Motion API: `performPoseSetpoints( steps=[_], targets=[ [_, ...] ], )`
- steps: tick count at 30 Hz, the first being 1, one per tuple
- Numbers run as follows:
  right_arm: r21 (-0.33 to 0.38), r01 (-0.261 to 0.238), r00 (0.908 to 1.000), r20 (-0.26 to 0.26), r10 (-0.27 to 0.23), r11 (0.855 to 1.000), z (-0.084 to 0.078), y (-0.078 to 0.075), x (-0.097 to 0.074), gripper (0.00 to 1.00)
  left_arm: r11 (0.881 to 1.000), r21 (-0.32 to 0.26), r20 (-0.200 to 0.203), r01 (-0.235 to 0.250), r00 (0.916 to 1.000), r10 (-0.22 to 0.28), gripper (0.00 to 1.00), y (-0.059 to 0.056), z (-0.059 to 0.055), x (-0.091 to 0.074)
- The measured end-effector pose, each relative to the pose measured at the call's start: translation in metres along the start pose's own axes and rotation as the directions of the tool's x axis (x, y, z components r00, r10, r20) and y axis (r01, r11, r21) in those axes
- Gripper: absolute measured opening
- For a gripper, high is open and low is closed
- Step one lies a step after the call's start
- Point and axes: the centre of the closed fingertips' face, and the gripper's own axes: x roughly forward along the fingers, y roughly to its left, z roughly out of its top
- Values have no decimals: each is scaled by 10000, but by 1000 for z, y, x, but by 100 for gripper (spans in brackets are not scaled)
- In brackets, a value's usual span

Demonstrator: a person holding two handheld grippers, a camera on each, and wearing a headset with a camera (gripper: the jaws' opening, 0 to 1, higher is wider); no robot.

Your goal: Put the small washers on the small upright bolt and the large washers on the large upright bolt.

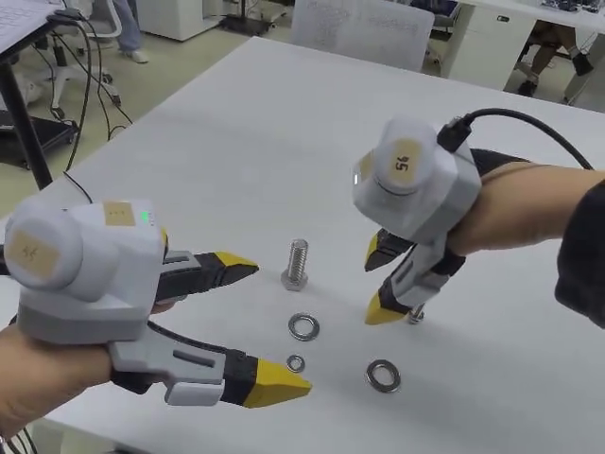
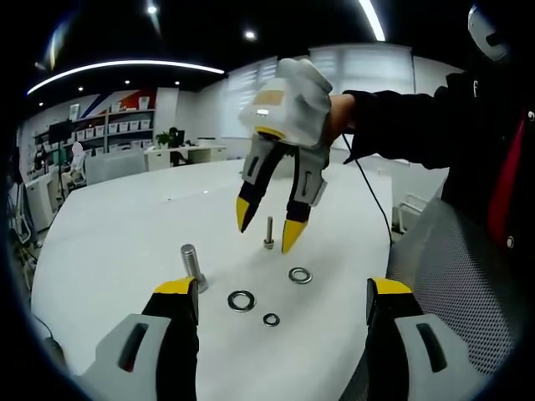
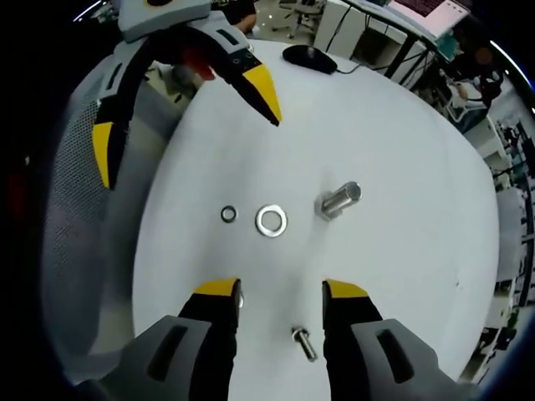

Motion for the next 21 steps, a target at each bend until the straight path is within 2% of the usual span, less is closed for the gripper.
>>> performPoseSetpoints(
  steps=[4, 21],
  targets=[
    [-234, -172, 9998, -50, 171, 9996, 7, 10, 4, 40, 10000, 7, 12, -14, 10000, 14, 82, -1, 0, -1],
    [-725, -812, 9967, -76, 809, 9941, 24, 35, 23, 37, 10000, -24, 42, -82, 10000, 82, 82, -2, -2, -5]
  ],
)
